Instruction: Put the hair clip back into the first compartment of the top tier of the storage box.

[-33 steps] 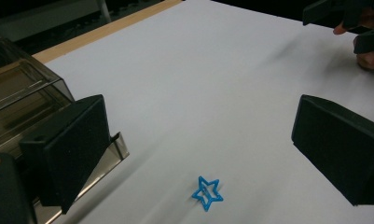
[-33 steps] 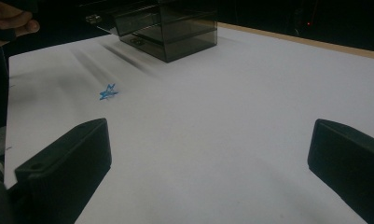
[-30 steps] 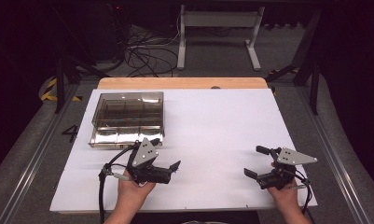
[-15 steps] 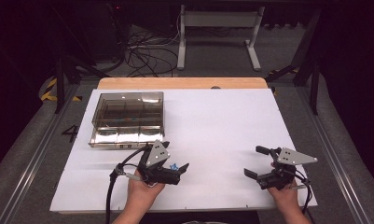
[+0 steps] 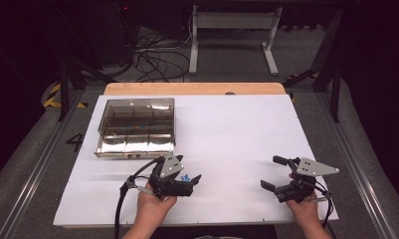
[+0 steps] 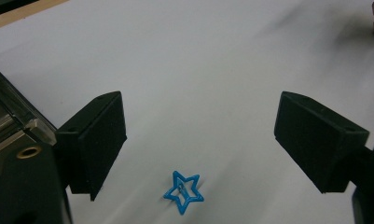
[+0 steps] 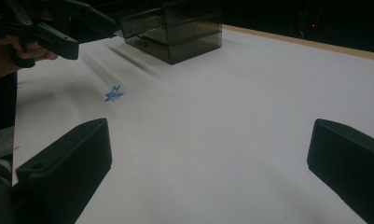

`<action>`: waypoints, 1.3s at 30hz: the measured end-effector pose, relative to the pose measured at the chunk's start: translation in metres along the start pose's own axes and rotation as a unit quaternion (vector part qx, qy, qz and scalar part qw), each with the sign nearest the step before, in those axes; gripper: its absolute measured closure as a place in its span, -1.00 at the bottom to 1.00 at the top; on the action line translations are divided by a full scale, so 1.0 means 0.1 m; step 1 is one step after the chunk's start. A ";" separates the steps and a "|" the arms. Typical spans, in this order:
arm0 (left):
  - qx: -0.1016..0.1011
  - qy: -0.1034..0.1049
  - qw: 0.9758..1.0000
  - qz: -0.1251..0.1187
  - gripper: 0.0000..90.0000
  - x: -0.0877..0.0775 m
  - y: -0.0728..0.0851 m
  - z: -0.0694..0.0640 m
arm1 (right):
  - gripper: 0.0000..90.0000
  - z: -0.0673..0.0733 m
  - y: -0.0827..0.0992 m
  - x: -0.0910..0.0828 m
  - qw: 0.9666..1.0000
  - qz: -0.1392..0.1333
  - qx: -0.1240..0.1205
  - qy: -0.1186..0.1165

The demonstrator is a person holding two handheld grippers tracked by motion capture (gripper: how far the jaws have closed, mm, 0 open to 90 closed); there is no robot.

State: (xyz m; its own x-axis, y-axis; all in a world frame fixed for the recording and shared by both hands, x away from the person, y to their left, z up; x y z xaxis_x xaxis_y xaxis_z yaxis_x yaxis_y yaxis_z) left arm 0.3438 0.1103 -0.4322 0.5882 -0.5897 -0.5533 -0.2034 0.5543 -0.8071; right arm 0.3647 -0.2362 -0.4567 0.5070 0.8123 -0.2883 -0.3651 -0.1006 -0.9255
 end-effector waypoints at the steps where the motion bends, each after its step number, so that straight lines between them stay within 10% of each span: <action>1: 0.002 0.000 1.000 0.003 -0.60 0.00 0.00 0.01 | -1.00 0.00 0.00 0.00 1.000 0.000 0.000 0.000; 39: -0.024 0.012 0.995 0.100 -0.44 0.28 0.28 -0.02 | -0.99 0.01 0.00 0.00 1.000 -0.001 0.000 -0.008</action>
State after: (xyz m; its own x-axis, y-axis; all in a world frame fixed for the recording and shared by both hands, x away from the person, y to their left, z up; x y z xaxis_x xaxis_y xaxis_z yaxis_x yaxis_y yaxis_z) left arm 0.3535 0.1083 -0.4709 0.5143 -0.4846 -0.7076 -0.3509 0.6339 -0.6892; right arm 0.3641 -0.2356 -0.4564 0.4946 0.8217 -0.2833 -0.3642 -0.1000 -0.9259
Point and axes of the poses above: each handheld gripper's, and its own axes: x roughly forward along the jaws, y roughly out of its underside, z roughly to its left, the point moved 4 cm from there along x, roughly forward along the jaws, and after that the axes turned 11 degrees about x, right-handed, at the moved point
